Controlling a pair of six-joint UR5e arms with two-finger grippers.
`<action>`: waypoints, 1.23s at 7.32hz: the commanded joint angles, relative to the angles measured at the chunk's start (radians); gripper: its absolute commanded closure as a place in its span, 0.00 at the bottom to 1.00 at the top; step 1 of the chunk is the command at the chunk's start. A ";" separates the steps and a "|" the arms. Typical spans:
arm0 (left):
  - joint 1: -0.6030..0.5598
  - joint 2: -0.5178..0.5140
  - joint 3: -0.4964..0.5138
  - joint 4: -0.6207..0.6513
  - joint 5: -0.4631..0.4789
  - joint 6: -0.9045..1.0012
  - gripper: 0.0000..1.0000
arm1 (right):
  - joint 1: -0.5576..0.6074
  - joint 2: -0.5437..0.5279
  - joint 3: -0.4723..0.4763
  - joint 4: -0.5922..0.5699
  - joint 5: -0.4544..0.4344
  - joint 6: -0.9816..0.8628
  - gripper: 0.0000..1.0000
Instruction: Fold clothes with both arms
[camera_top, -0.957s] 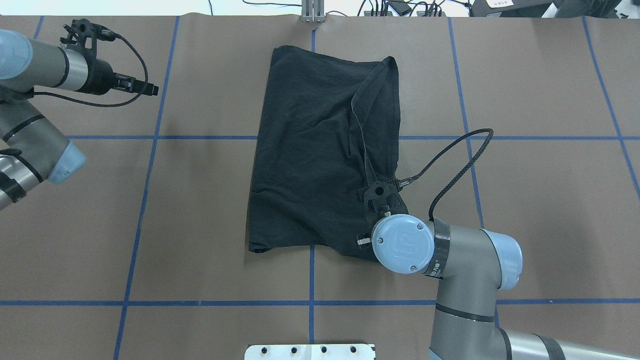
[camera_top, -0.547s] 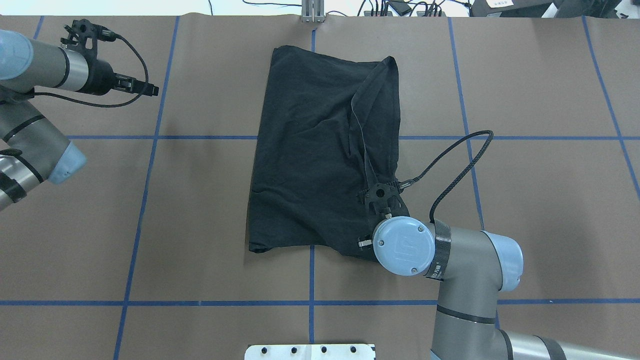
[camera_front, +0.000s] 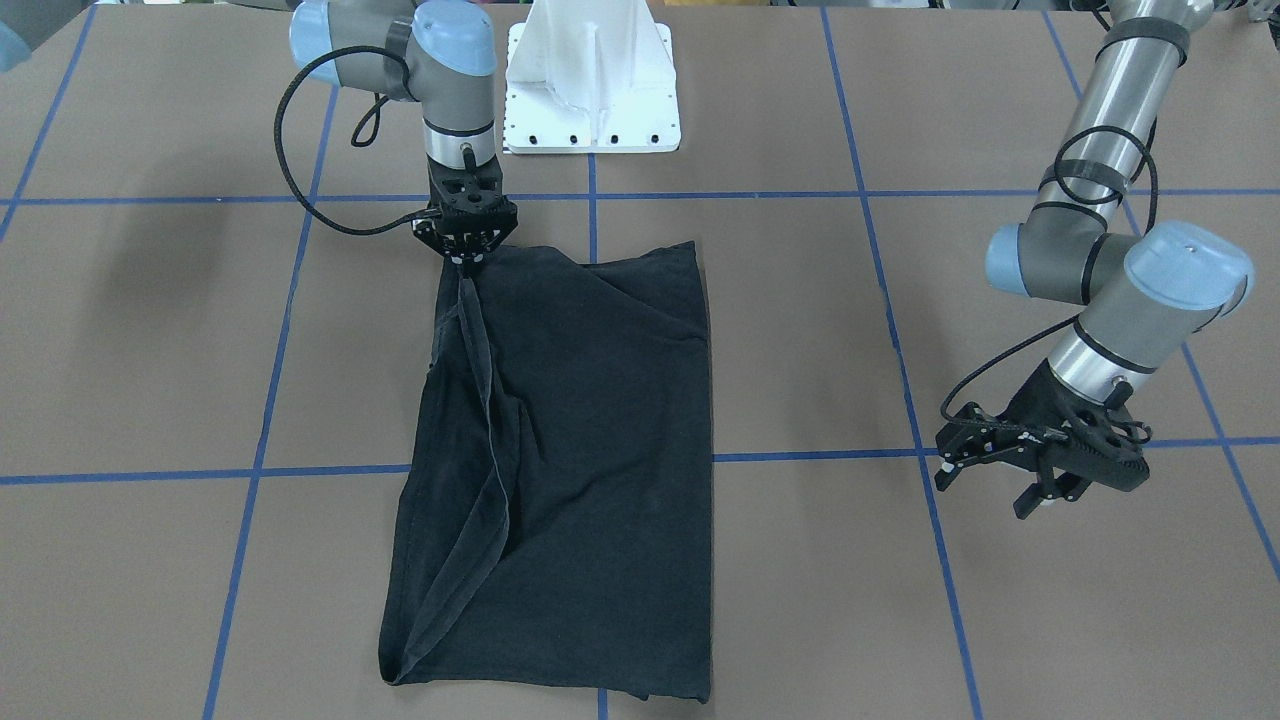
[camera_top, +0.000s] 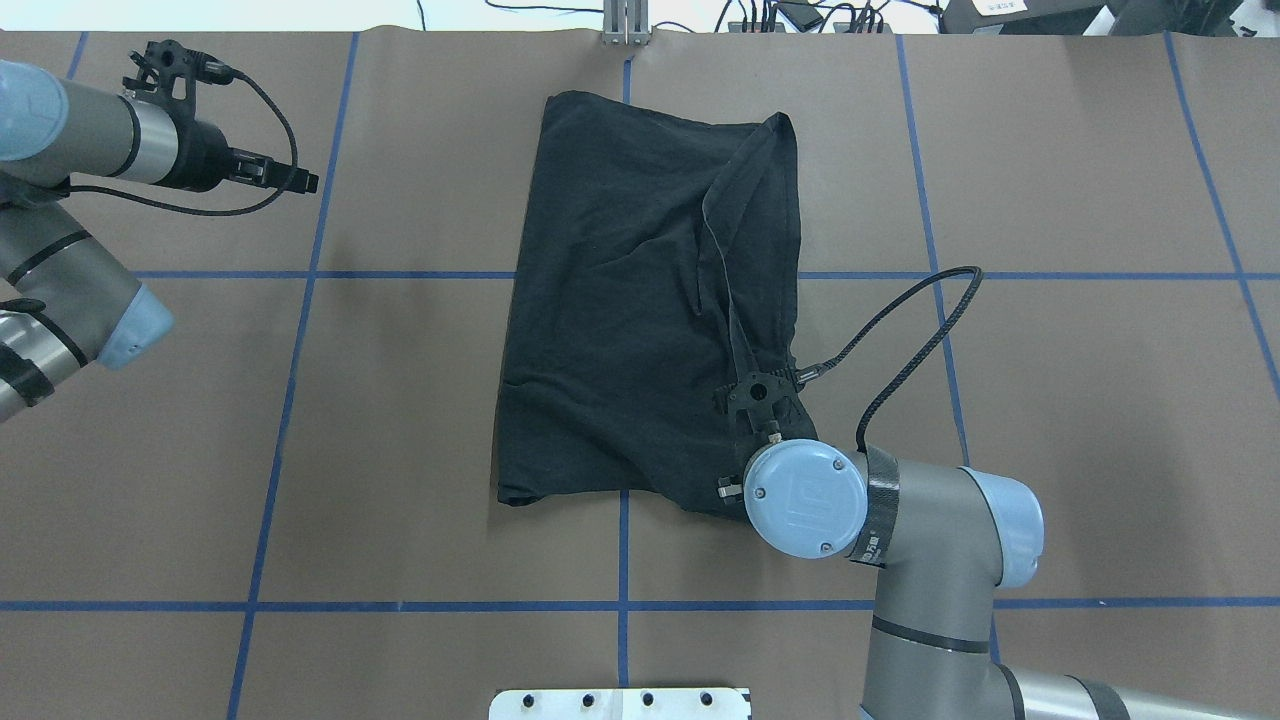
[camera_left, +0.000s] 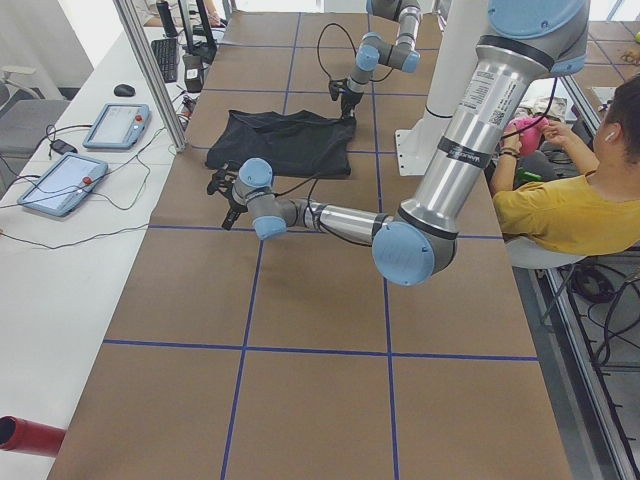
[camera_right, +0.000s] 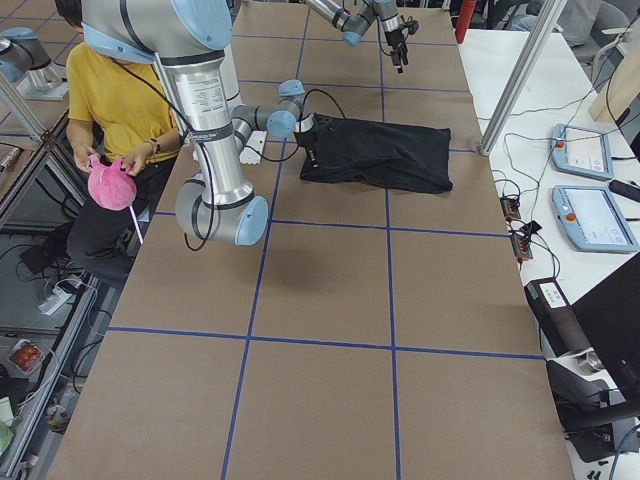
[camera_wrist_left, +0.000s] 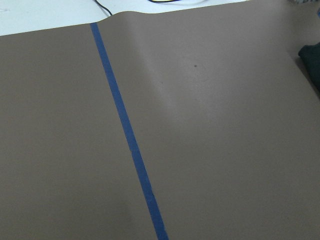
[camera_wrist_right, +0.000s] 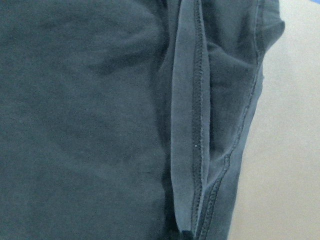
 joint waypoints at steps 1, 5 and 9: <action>0.000 0.000 0.000 0.000 0.000 0.000 0.00 | 0.005 0.000 0.002 0.000 -0.002 -0.001 1.00; 0.002 0.000 0.000 0.000 0.000 0.000 0.00 | 0.002 -0.184 0.171 0.002 -0.004 0.017 1.00; 0.003 -0.002 0.000 -0.005 0.000 -0.002 0.00 | -0.079 -0.204 0.174 0.003 -0.061 0.128 1.00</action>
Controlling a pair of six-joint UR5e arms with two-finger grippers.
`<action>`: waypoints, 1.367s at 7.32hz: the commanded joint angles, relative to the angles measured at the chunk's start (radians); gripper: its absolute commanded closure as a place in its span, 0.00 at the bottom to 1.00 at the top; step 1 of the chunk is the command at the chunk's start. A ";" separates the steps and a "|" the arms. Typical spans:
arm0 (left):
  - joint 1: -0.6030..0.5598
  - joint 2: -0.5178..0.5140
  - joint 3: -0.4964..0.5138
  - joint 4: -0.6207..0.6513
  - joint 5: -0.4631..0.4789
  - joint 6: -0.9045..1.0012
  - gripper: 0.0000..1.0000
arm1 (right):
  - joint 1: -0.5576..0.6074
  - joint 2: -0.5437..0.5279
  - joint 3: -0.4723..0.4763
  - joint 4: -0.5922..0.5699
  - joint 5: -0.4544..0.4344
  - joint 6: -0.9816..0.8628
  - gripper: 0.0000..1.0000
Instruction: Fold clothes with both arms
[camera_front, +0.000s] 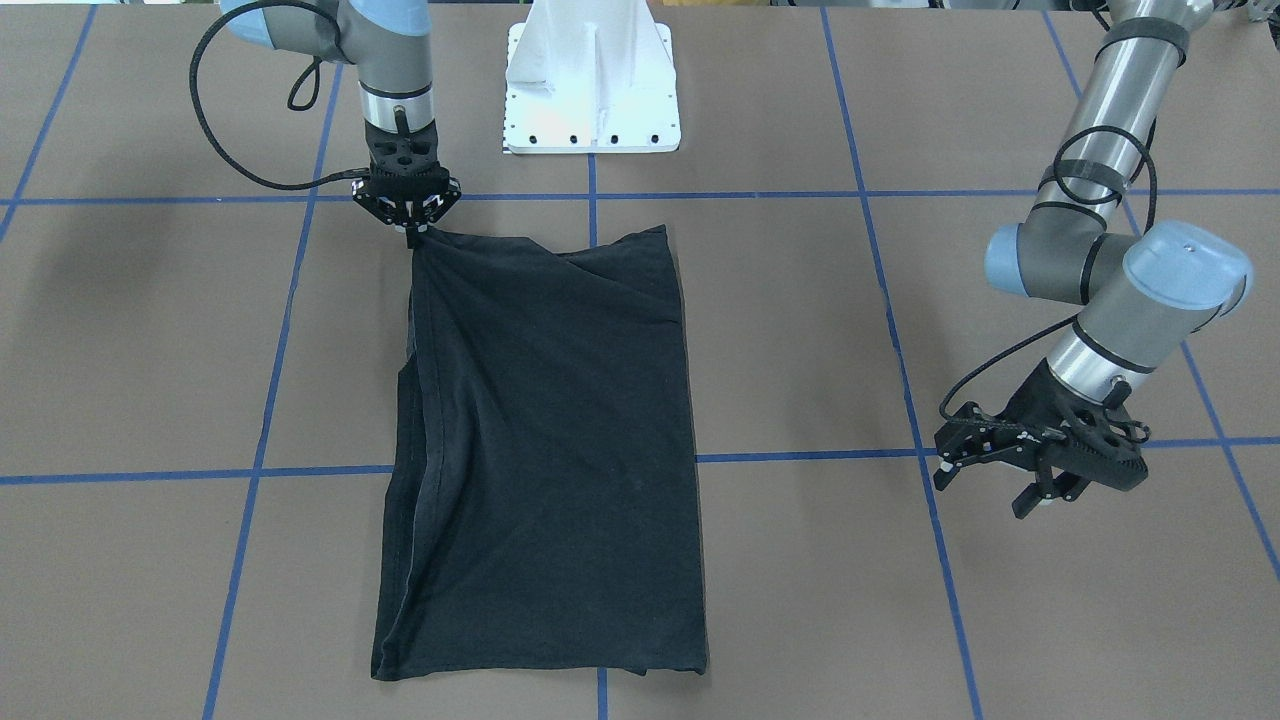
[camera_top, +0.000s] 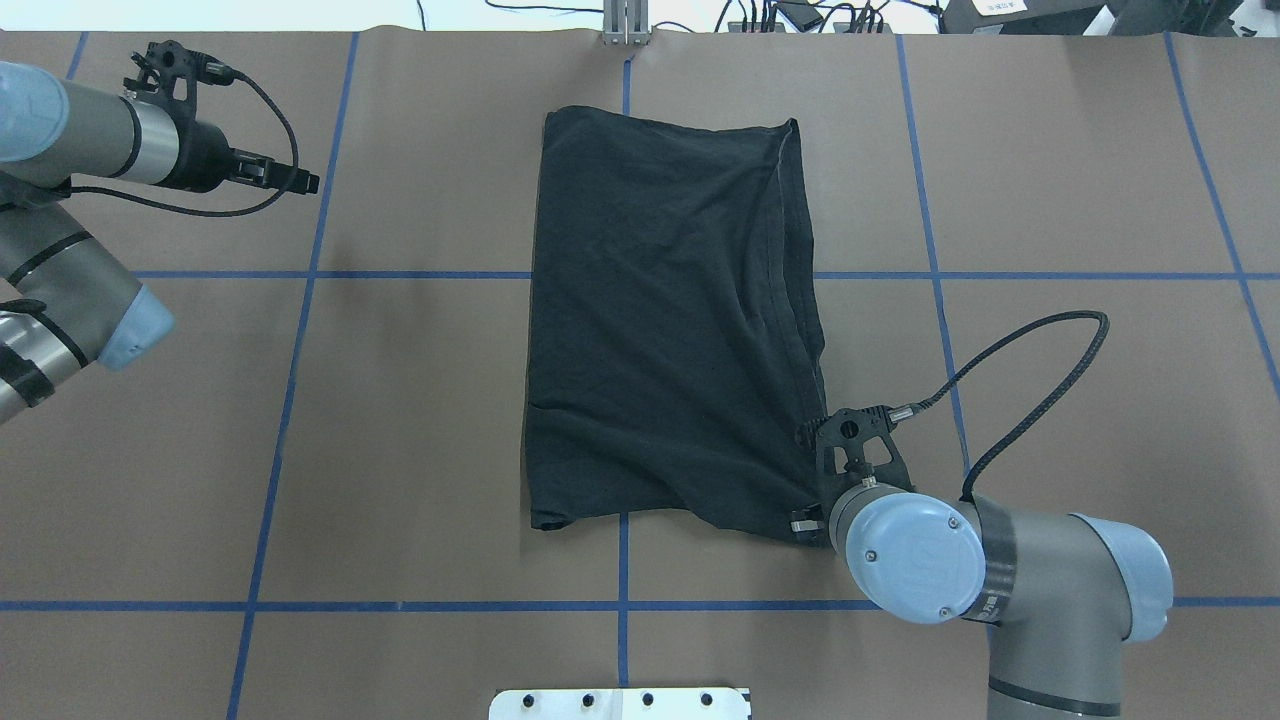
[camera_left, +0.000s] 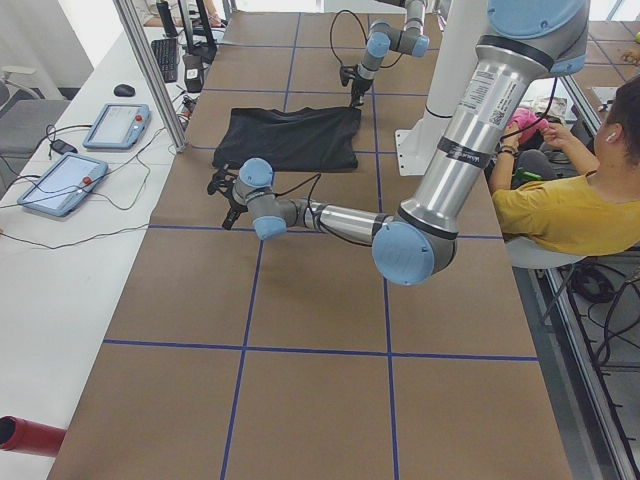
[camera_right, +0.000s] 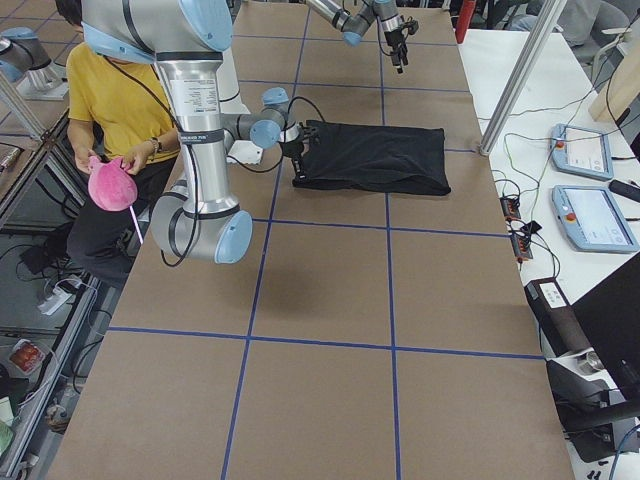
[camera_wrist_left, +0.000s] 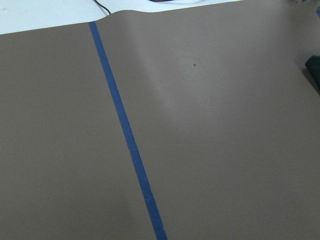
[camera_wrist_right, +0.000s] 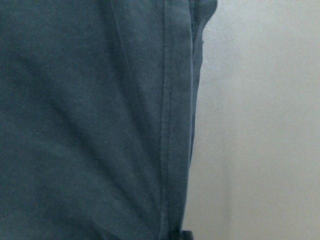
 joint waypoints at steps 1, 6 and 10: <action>0.001 -0.001 -0.002 -0.001 0.000 -0.001 0.00 | -0.017 -0.006 0.002 0.001 -0.012 0.015 1.00; 0.048 -0.001 -0.110 0.004 0.006 -0.123 0.00 | 0.084 0.055 0.084 0.004 0.030 0.015 0.00; 0.264 0.058 -0.355 0.038 0.123 -0.485 0.00 | 0.216 0.065 0.104 0.100 0.126 0.061 0.00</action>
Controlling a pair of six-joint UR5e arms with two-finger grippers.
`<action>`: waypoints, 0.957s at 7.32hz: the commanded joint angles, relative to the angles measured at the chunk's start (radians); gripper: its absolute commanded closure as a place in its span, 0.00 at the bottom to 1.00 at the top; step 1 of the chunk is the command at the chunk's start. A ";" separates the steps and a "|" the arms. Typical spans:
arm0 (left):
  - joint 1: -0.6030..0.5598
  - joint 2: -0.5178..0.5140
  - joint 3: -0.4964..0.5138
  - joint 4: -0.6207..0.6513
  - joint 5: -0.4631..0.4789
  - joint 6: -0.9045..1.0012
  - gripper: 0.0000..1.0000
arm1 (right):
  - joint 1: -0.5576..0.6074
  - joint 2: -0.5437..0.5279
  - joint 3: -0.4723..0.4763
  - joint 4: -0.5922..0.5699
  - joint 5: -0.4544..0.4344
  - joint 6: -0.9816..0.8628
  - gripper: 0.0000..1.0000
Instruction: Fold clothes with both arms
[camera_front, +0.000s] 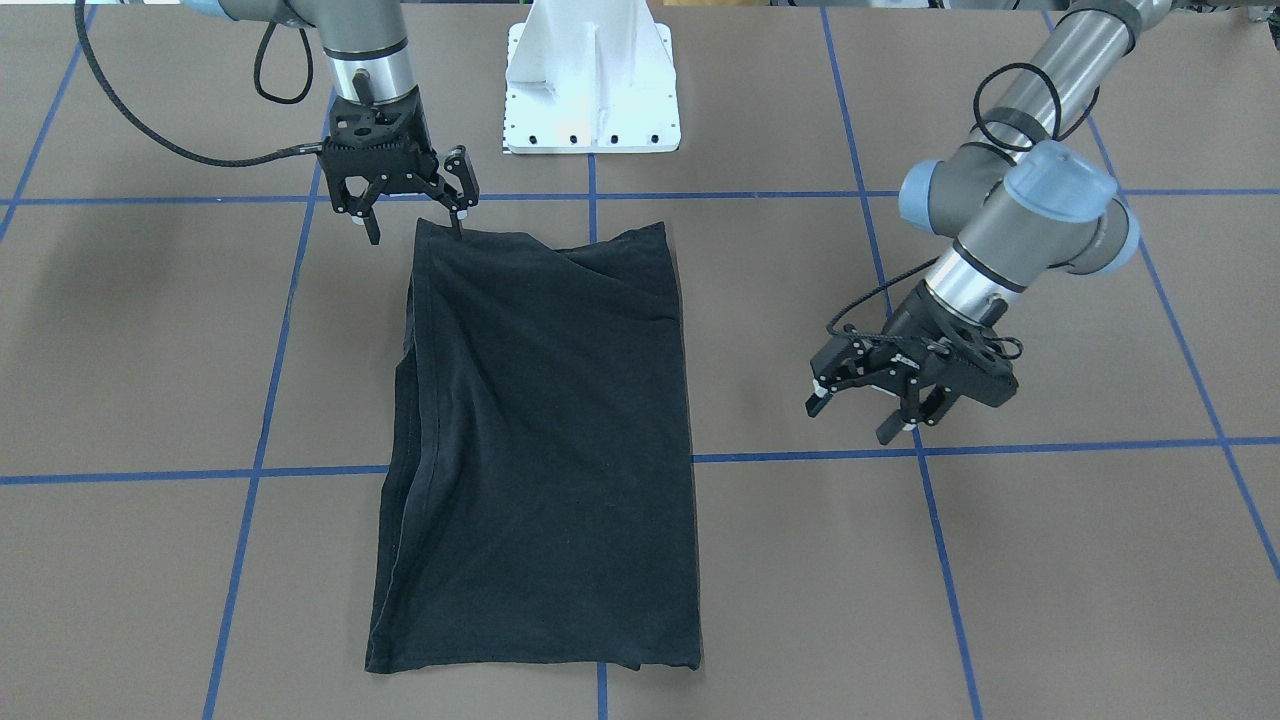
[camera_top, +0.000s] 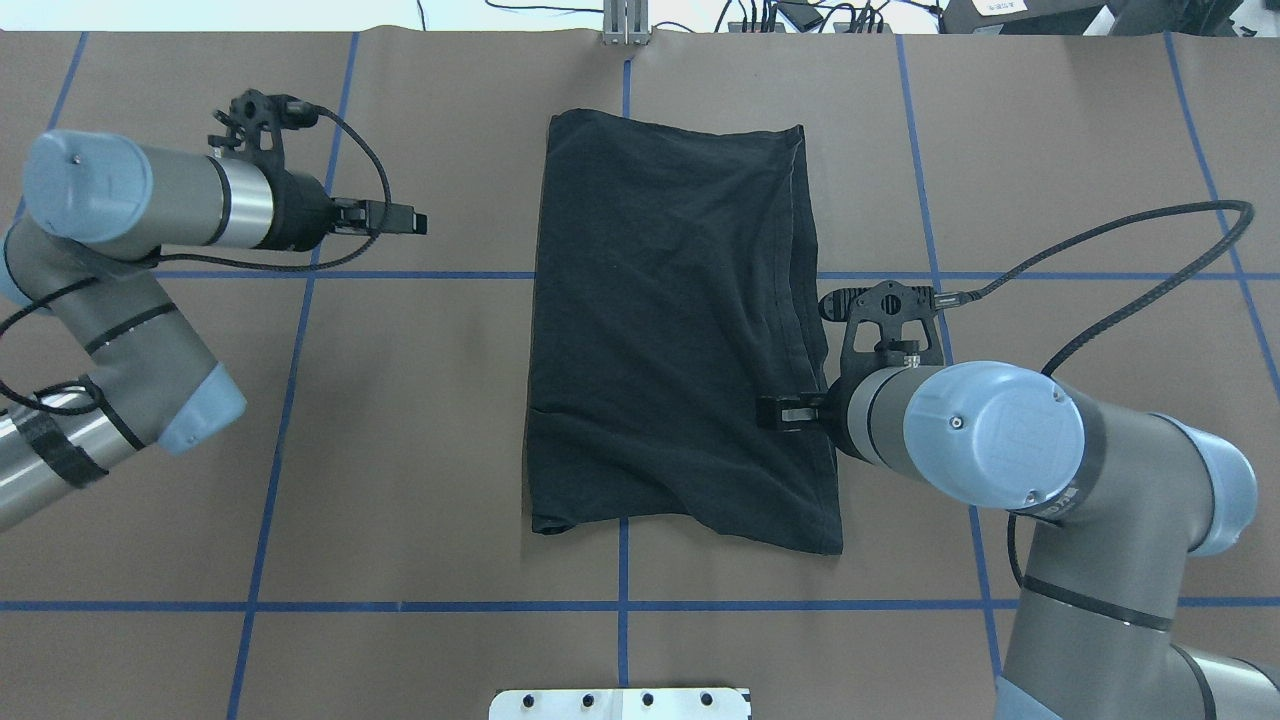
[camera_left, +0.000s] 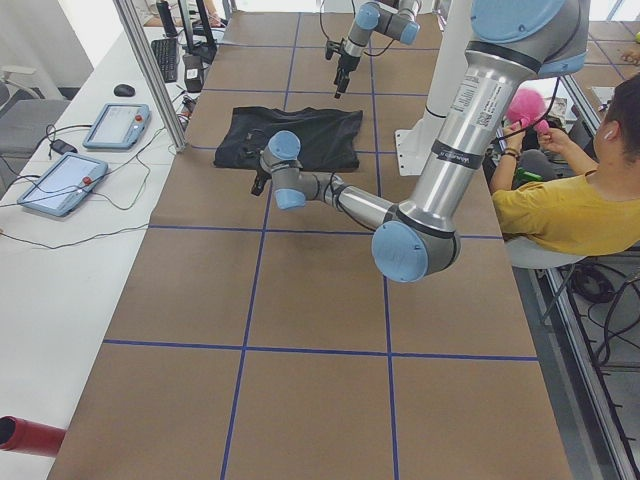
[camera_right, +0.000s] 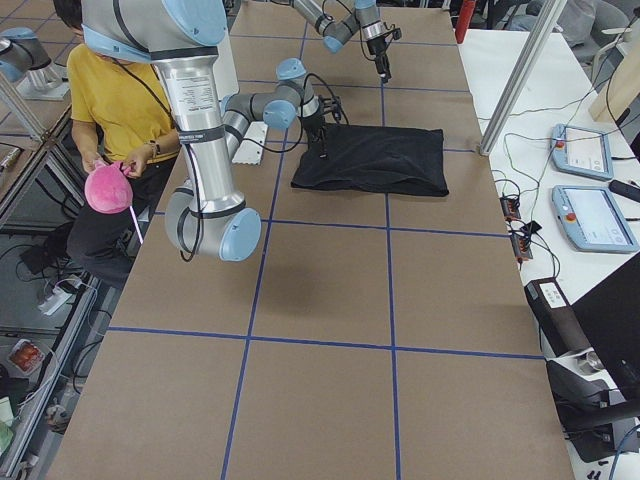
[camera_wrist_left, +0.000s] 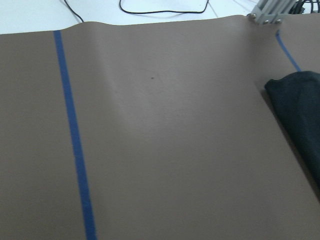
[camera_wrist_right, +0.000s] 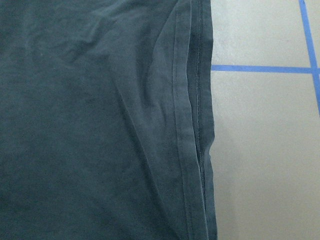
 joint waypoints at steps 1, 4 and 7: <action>0.160 0.041 -0.159 0.081 0.106 -0.165 0.00 | 0.027 -0.012 0.008 0.059 0.033 0.015 0.00; 0.394 0.096 -0.316 0.260 0.269 -0.338 0.00 | 0.028 -0.067 0.063 0.061 0.033 0.016 0.00; 0.533 0.090 -0.296 0.260 0.358 -0.463 0.07 | 0.030 -0.066 0.063 0.061 0.033 0.016 0.00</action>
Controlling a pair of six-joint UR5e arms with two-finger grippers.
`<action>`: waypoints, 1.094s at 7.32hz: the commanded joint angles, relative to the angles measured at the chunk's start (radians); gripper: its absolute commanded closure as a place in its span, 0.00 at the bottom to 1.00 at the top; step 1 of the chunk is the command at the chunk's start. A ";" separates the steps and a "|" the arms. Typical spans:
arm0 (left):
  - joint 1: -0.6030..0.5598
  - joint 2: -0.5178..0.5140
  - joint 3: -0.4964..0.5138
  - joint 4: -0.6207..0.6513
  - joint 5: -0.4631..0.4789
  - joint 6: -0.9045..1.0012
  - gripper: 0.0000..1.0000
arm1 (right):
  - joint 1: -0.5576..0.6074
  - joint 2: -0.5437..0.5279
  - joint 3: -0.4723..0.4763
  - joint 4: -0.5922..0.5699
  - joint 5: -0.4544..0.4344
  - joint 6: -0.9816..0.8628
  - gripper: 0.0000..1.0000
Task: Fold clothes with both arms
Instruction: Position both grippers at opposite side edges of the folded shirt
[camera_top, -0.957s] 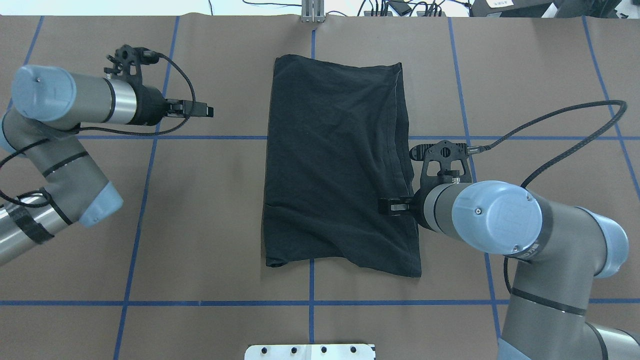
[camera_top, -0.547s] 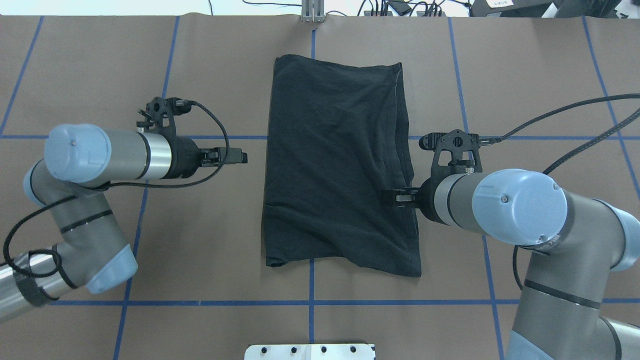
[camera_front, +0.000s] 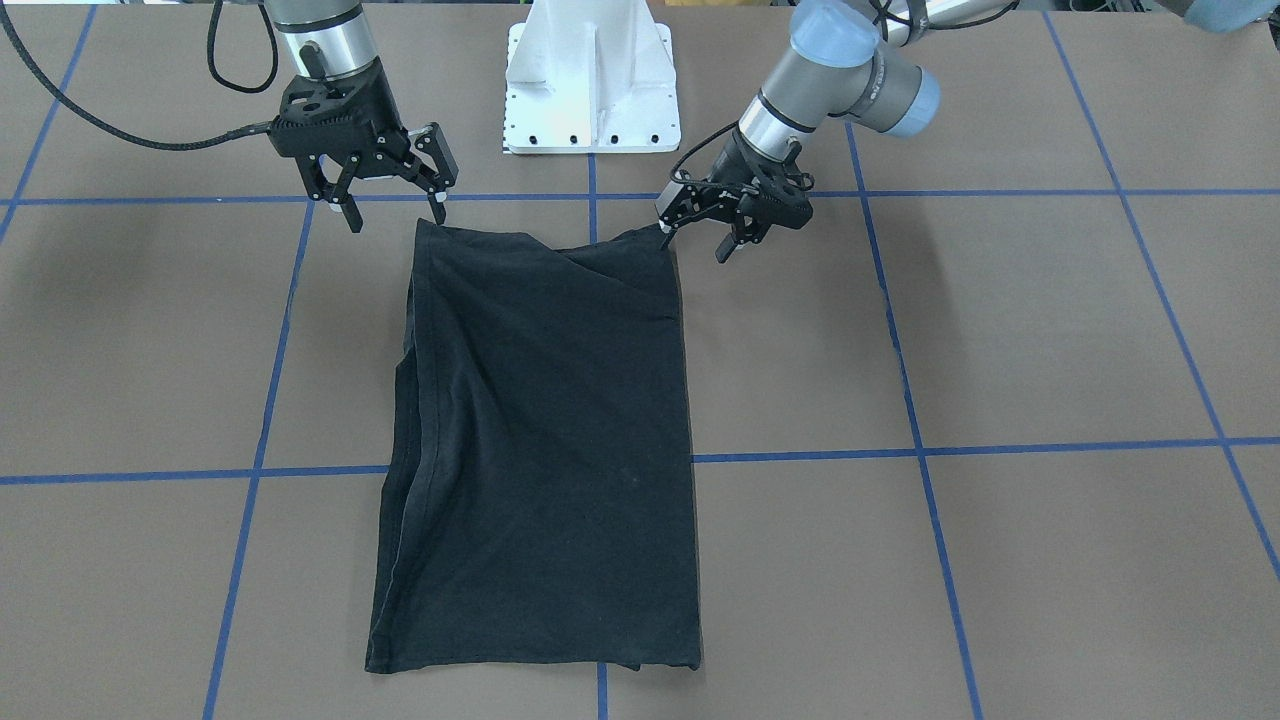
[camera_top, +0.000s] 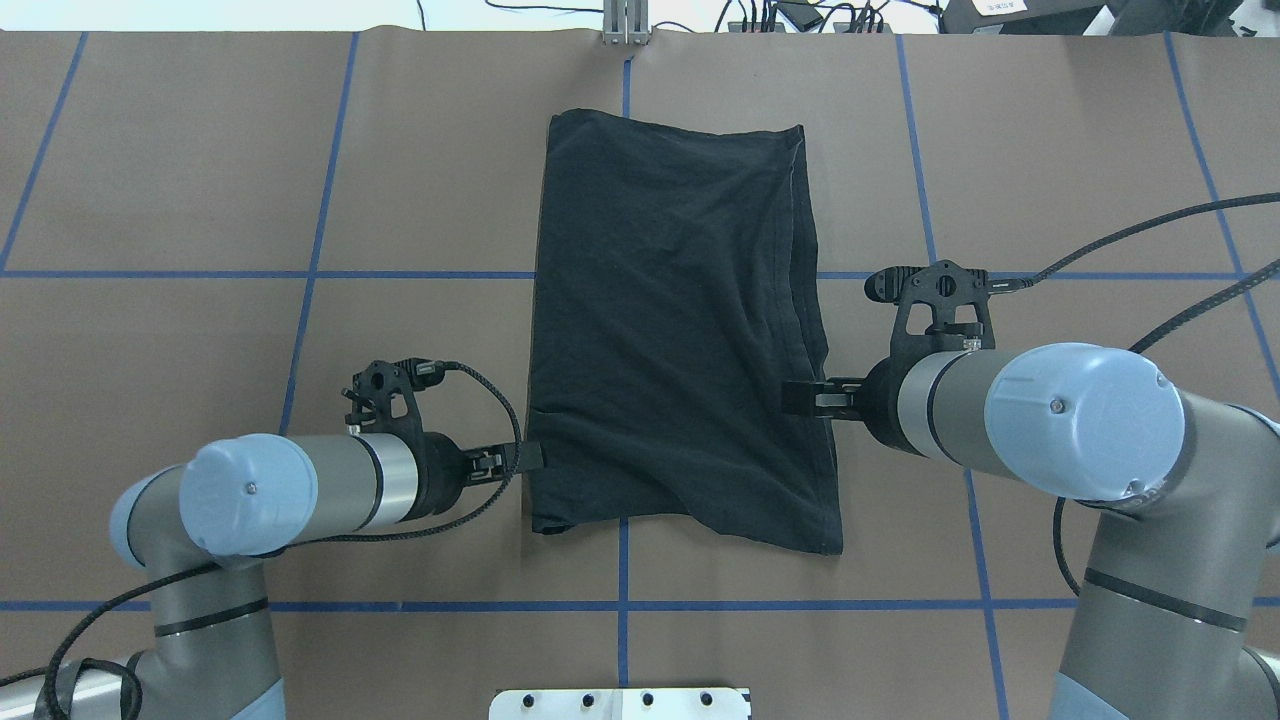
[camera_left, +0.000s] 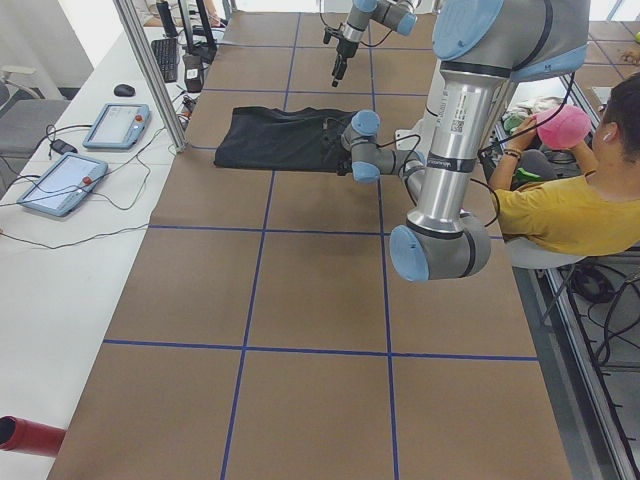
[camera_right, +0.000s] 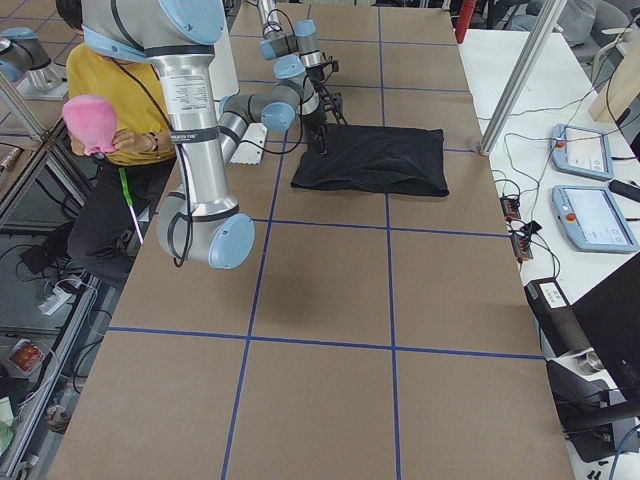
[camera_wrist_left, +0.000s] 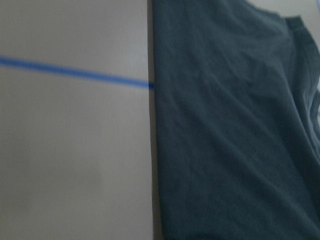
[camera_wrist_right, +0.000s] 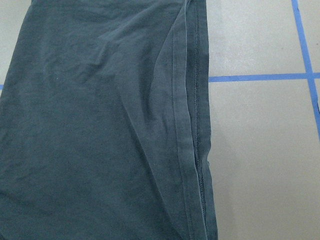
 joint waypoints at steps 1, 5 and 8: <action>0.072 -0.004 0.008 0.002 0.039 -0.063 0.23 | 0.001 -0.002 0.000 -0.001 -0.001 0.001 0.00; 0.101 -0.022 0.023 0.002 0.039 -0.080 0.45 | 0.001 -0.011 0.002 -0.001 -0.002 0.003 0.00; 0.080 -0.024 0.010 0.002 0.039 -0.072 0.44 | 0.001 -0.013 0.002 -0.001 -0.002 0.003 0.00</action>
